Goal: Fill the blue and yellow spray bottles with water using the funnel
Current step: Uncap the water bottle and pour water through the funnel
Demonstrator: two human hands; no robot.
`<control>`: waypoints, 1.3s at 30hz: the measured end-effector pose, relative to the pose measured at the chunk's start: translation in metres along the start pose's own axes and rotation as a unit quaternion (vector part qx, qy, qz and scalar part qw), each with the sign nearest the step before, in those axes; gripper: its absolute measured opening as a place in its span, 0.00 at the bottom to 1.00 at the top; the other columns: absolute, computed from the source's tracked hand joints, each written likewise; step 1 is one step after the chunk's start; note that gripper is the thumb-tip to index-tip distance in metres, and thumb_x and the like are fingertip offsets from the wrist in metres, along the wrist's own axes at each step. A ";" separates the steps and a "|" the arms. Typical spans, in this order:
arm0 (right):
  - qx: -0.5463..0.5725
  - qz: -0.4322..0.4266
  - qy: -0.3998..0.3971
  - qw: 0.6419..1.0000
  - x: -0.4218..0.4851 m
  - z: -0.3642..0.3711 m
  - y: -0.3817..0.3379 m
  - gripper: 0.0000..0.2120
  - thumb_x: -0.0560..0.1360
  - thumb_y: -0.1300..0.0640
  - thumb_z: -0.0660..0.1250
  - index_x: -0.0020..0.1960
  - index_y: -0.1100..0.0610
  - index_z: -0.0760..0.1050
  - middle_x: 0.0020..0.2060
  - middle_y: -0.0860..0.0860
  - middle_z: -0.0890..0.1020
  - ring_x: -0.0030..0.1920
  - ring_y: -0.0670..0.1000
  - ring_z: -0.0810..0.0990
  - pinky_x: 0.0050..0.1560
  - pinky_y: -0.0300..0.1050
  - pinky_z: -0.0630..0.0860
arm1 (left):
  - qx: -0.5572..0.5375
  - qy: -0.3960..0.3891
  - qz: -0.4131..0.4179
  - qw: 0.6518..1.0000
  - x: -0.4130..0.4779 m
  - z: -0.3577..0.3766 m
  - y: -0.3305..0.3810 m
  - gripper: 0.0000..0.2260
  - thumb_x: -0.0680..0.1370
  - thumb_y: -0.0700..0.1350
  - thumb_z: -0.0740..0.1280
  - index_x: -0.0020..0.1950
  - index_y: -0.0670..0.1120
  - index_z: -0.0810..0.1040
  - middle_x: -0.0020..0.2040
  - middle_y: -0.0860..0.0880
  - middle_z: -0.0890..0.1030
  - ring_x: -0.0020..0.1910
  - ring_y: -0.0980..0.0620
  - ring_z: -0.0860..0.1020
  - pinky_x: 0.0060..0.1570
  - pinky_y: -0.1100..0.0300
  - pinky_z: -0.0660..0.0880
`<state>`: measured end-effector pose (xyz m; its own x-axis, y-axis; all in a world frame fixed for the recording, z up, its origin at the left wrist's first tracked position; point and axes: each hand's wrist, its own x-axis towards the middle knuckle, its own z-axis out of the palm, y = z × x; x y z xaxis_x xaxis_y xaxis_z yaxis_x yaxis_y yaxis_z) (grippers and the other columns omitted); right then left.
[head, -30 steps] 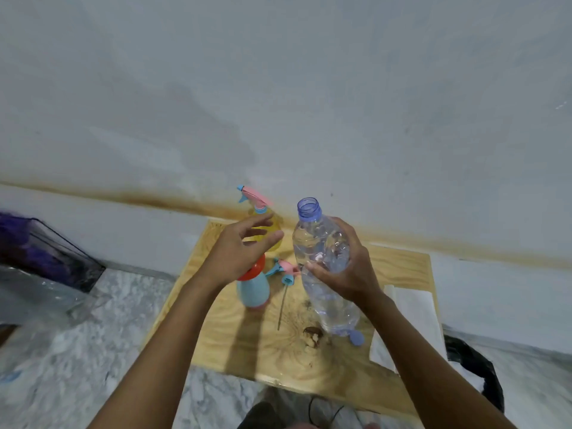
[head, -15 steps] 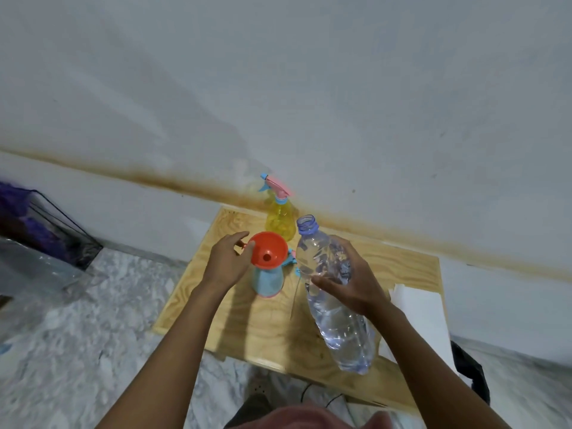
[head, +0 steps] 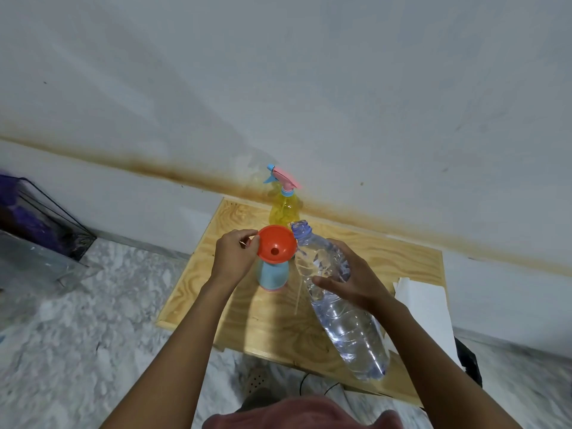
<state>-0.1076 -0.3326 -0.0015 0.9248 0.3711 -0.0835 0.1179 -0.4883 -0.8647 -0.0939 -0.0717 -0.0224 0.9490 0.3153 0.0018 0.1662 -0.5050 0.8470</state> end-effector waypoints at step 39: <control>-0.024 0.049 -0.051 0.997 0.002 0.004 0.000 0.27 0.69 0.42 0.77 0.64 0.36 0.70 0.55 0.37 0.82 0.52 0.37 0.82 0.51 0.35 0.77 | -0.109 0.002 -0.081 0.991 0.007 0.009 -0.007 0.08 0.77 0.42 0.71 0.54 0.42 0.86 0.44 0.46 0.84 0.41 0.46 0.85 0.47 0.47 0.83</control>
<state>-0.1068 -0.3291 -0.0039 0.8919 0.3966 -0.2174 0.0491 -0.5629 -0.8251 -0.0857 -0.0729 -0.0326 0.9131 0.3822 -0.1422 0.2546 -0.2619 0.9309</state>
